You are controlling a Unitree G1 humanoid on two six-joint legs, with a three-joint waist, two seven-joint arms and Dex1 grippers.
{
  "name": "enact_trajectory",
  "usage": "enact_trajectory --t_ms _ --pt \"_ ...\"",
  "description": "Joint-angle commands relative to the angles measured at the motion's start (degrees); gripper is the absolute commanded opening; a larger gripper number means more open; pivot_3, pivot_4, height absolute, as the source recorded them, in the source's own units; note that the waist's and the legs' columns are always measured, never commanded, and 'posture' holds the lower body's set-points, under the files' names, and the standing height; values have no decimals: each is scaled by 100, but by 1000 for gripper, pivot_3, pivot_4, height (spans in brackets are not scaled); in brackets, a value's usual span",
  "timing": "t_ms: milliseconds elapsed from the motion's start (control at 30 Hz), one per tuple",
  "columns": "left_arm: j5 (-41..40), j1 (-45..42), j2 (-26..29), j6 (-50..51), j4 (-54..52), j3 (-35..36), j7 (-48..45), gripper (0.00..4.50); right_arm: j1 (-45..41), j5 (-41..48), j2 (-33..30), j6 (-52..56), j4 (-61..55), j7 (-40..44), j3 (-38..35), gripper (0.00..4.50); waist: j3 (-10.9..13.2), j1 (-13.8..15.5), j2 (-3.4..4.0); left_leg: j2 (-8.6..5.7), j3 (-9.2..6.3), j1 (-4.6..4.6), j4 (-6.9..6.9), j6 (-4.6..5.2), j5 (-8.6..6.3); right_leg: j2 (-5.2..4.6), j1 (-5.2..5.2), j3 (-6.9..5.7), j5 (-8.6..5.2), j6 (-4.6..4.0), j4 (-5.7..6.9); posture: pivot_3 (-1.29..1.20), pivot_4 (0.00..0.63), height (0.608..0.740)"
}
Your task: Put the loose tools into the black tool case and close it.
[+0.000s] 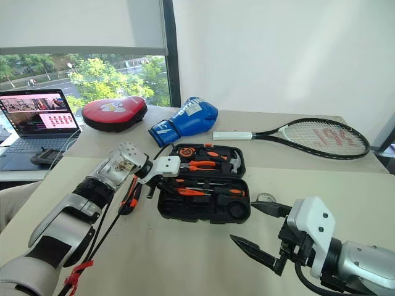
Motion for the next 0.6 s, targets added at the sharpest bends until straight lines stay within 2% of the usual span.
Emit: enact_trajectory --t_ms 33,300,367,467,600 --pt "89 120 76 258 -269 -43 -170 439 3 88 -53 -152 -157 -55 -126 4500 0 -5 0 0 0 0 0 0 0 0 0 0 0 0 0 0 150 740" --pt "-57 179 117 710 -632 46 -403 439 2 79 -85 -150 -148 -37 -115 4500 0 -11 0 0 0 0 0 0 0 2 0 0 0 0 0 0 150 740" --pt "-152 181 95 927 -754 142 -391 1439 16 76 -87 -149 -157 -35 -116 4500 0 -11 0 0 0 0 0 0 0 2 -1 0 0 0 0 0 150 740" --pt "-538 142 112 1321 -968 553 -321 2413 54 97 -89 -146 -179 -48 -149 4500 0 -9 0 -1 0 -1 0 0 0 2 -1 0 0 0 0 0 150 740" --pt "-1300 138 293 2283 -1411 1195 -502 2413 95 64 -71 -175 -162 -45 -129 4500 0 -13 0 0 -1 -5 7 -1 1 2 -4 0 0 0 4 0 150 740"
